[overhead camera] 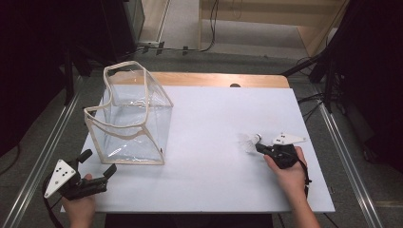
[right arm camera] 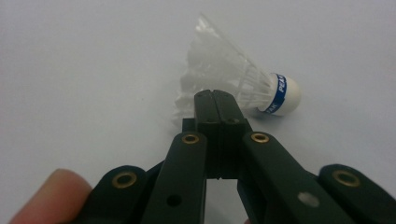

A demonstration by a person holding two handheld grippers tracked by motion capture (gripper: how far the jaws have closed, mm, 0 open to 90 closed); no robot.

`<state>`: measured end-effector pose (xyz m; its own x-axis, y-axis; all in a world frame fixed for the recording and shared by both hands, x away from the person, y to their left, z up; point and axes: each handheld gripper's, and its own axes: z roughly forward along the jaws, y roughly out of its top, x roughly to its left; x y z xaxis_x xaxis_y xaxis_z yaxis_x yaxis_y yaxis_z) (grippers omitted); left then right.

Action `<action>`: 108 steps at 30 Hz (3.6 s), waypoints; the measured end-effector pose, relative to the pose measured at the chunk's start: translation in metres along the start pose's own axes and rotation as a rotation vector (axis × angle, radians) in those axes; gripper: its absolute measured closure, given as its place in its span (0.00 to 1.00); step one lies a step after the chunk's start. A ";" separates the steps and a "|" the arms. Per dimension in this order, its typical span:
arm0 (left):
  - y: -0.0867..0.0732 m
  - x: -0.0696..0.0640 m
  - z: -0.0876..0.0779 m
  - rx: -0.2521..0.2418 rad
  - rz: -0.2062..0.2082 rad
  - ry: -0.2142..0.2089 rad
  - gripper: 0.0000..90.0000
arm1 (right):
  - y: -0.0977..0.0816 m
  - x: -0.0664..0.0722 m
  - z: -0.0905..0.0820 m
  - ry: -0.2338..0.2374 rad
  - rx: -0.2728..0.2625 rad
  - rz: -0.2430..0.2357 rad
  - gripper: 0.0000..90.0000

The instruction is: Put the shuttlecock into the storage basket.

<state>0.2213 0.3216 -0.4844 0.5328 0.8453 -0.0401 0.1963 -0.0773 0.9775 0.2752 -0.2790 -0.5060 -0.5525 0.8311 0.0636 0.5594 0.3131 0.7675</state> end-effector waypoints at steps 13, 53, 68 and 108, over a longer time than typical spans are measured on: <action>0.000 0.000 0.000 0.000 -0.001 -0.001 0.00 | 0.032 -0.012 0.028 -0.008 -0.005 -0.019 0.97; 0.000 0.000 0.000 0.001 0.000 0.000 0.00 | 0.023 -0.009 0.037 0.059 0.062 0.032 0.97; 0.000 -0.001 0.001 0.002 -0.001 0.001 0.00 | 0.040 -0.018 0.033 0.036 -0.026 0.053 0.97; 0.000 -0.001 0.001 0.003 0.003 0.002 0.00 | 0.004 0.014 0.020 0.073 0.054 -0.040 0.97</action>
<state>0.2216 0.3204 -0.4845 0.5319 0.8460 -0.0372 0.1973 -0.0811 0.9770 0.2821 -0.2566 -0.5151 -0.6180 0.7820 0.0815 0.5674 0.3718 0.7347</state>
